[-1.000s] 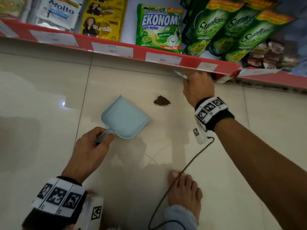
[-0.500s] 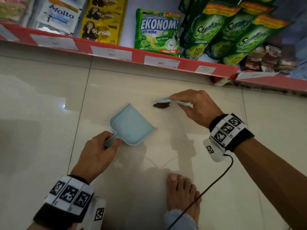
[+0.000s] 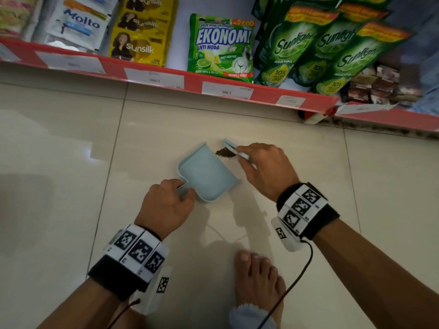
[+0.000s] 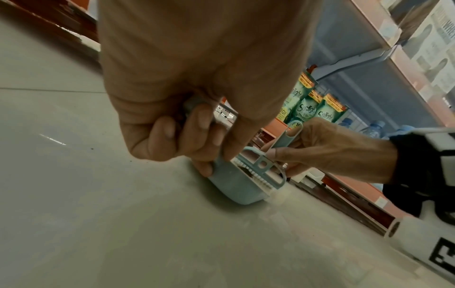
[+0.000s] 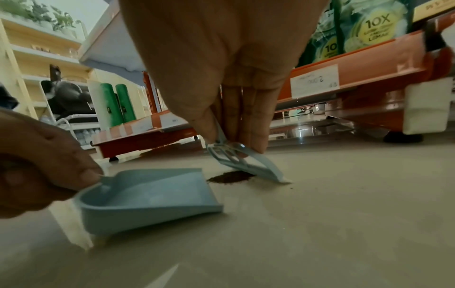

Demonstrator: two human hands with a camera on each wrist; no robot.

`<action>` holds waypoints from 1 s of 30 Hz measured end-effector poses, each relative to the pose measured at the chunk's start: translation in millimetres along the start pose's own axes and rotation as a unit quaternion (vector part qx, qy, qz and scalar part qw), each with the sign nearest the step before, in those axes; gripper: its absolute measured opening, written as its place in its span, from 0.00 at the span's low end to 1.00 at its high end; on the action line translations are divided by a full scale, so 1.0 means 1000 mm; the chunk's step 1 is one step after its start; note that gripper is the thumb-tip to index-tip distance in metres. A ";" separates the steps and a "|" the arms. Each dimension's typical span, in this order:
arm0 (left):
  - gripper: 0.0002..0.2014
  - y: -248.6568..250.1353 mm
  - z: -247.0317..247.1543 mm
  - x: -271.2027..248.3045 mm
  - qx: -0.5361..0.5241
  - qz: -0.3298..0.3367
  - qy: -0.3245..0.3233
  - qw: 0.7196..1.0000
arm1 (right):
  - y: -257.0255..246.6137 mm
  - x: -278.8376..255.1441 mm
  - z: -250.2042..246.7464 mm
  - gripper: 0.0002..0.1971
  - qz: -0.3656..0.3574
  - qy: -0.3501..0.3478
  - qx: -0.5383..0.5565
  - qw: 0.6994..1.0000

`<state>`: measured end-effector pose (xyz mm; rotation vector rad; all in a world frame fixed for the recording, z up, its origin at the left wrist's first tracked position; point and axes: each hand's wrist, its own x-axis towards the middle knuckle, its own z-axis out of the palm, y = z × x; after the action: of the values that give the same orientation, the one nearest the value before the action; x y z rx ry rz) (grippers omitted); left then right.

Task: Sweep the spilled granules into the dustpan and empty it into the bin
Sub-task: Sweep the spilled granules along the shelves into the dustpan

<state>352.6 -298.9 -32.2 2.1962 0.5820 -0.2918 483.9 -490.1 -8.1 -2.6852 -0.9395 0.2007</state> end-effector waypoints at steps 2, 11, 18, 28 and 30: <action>0.17 0.004 0.001 0.002 0.005 -0.001 0.002 1.000 | -0.006 -0.003 0.001 0.11 -0.010 -0.006 0.036 0.999; 0.19 0.008 0.003 0.002 0.012 -0.025 0.005 1.000 | -0.004 0.004 -0.015 0.09 0.021 0.091 0.042 0.995; 0.20 0.005 0.004 0.002 0.007 -0.032 -0.003 0.999 | -0.021 -0.007 0.004 0.10 -0.009 -0.016 0.085 0.996; 0.19 0.003 0.007 0.003 0.020 -0.050 -0.006 0.999 | -0.016 0.002 0.000 0.11 0.053 0.069 0.020 0.996; 0.19 0.002 0.007 0.003 0.020 -0.054 -0.008 0.998 | -0.024 -0.003 0.005 0.11 0.039 0.037 0.030 0.998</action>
<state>356.4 -304.6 -36.3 2.2027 0.6936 -0.3806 466.3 -472.6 -5.6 -2.6568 -0.7957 0.1421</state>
